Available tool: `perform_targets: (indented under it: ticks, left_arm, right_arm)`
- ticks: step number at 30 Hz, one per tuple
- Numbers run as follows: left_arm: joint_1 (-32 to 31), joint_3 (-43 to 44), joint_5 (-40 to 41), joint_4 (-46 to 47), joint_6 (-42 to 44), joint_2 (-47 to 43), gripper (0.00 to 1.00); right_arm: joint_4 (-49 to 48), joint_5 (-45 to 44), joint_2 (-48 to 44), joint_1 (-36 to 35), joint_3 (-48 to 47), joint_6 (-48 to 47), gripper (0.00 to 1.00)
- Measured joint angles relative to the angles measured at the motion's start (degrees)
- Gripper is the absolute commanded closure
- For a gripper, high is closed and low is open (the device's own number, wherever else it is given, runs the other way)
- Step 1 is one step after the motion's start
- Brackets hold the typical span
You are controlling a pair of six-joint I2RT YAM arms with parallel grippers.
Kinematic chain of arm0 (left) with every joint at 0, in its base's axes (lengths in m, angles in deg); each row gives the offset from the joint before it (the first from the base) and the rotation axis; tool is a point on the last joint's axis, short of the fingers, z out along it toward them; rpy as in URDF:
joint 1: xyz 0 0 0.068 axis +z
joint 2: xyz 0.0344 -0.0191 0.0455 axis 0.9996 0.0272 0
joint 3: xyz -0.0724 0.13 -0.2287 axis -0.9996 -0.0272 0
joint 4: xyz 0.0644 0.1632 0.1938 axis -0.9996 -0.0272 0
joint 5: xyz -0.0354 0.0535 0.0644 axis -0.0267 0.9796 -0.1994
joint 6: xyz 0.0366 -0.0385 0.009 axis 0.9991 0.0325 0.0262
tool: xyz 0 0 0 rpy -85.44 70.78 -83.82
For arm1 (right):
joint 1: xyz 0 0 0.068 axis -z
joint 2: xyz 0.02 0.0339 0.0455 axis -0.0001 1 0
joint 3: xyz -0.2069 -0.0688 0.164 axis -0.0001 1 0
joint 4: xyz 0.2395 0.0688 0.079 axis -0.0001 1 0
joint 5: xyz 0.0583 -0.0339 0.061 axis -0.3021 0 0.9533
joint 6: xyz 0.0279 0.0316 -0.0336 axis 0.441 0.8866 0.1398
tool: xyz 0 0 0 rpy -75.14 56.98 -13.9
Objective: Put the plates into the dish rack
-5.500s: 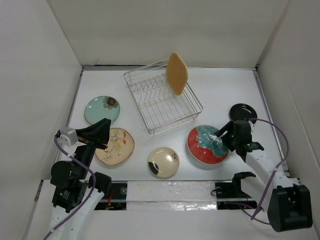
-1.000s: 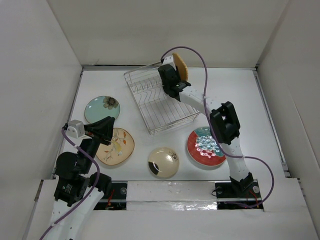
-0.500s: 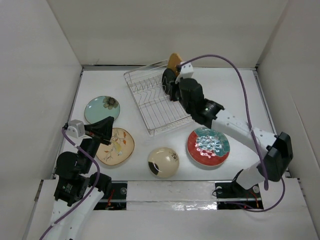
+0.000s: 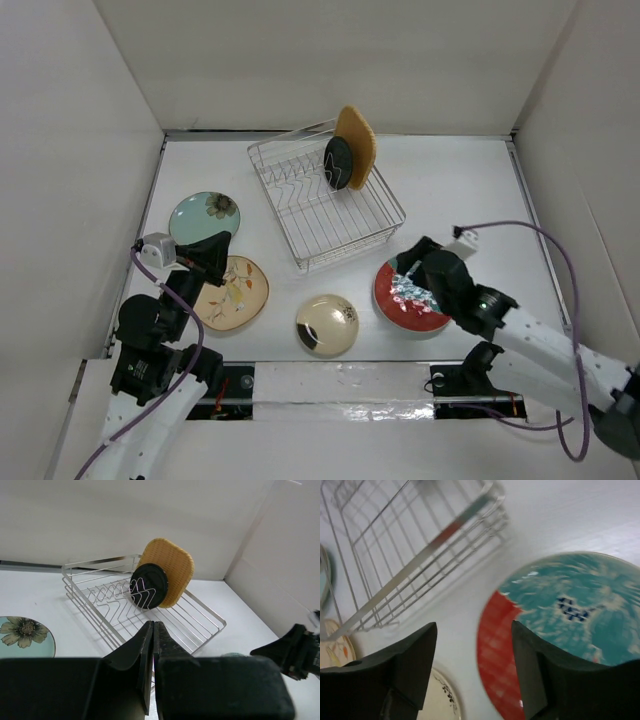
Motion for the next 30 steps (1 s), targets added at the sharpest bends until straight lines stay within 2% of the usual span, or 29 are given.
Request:
perform_targets:
  ticks: [3,5,7,9,11,13,17,19,24,30]
  left_arm:
    - [0.00,0.00,-0.44,0.00,-0.02,-0.02,0.98]
    - [0.00,0.00,-0.70,0.02,-0.04,-0.11,0.97]
    - [0.00,0.00,-0.98,0.02,-0.04,-0.26,0.97]
    - [0.00,0.00,-1.29,0.00,-0.04,-0.66,0.97]
    - [0.00,0.00,-1.51,0.04,-0.07,-1.22,0.97]
    - [0.00,0.00,-1.62,0.04,-0.07,-1.86,0.97]
    - [0.00,0.00,-1.66,0.24,-0.07,-2.38,0.96]
    - [0.00,0.00,-1.64,0.24,-0.07,-2.40,0.96]
    - [0.00,0.00,-1.64,0.24,-0.04,-2.47,0.96]
    - [0.00,0.00,-1.62,0.24,-0.04,-2.47,0.96]
  right_arm:
    - [6.40,-1.95,-13.49,4.31,6.01,8.79,0.21]
    - [10.45,-1.88,-19.02,7.26,8.90,12.66,0.23]
    - [11.89,-0.33,-21.59,10.43,11.39,14.32,0.39]
    - [11.19,3.39,-22.21,12.61,12.96,13.94,0.44]
    - [9.07,7.87,-19.67,12.79,12.94,12.00,0.43]
    - [7.19,12.57,-13.31,10.95,11.23,8.70,0.42]
    - [7.74,18.80,2.16,1.44,1.33,2.67,0.44]
    - [7.56,21.68,6.58,-2.71,-2.67,0.70,0.44]
    - [8.22,29.03,12.72,-7.91,-5.29,-1.51,0.44]
    - [10.19,33.79,14.67,-7.93,0.33,1.22,0.41]
